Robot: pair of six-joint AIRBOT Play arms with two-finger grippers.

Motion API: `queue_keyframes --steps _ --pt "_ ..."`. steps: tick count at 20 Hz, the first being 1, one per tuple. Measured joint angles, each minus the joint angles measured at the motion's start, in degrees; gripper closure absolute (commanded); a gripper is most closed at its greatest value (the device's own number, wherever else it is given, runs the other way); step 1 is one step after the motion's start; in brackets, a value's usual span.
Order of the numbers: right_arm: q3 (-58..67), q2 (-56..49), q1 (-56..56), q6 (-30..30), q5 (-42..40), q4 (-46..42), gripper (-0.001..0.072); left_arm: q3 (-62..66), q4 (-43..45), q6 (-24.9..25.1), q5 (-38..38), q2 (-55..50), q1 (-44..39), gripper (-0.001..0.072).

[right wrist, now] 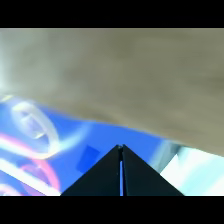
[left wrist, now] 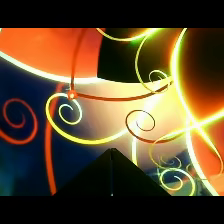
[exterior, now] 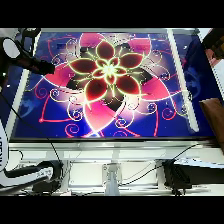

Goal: Fold the clothes and pants, and hang the long-sleeved shirts on hangers.

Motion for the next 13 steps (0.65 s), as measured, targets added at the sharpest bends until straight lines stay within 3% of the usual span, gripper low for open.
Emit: queue_keyframes --steps 4,9,13 --pt "0.17 1.33 18.97 -2.03 -1.88 0.74 0.0704 0.0 0.0 0.0 -0.04 0.0 0.0 0.0692" --pt "3.26 3.02 41.97 -3.19 -3.67 -8.66 0.0703 0.0 0.0 0.0 -0.04 0.0 0.0 0.0692" --pt "4.83 5.62 52.26 -2.62 -4.15 -13.73 0.0703 0.0 0.02 0.0 -0.04 0.0 0.0 0.0692"
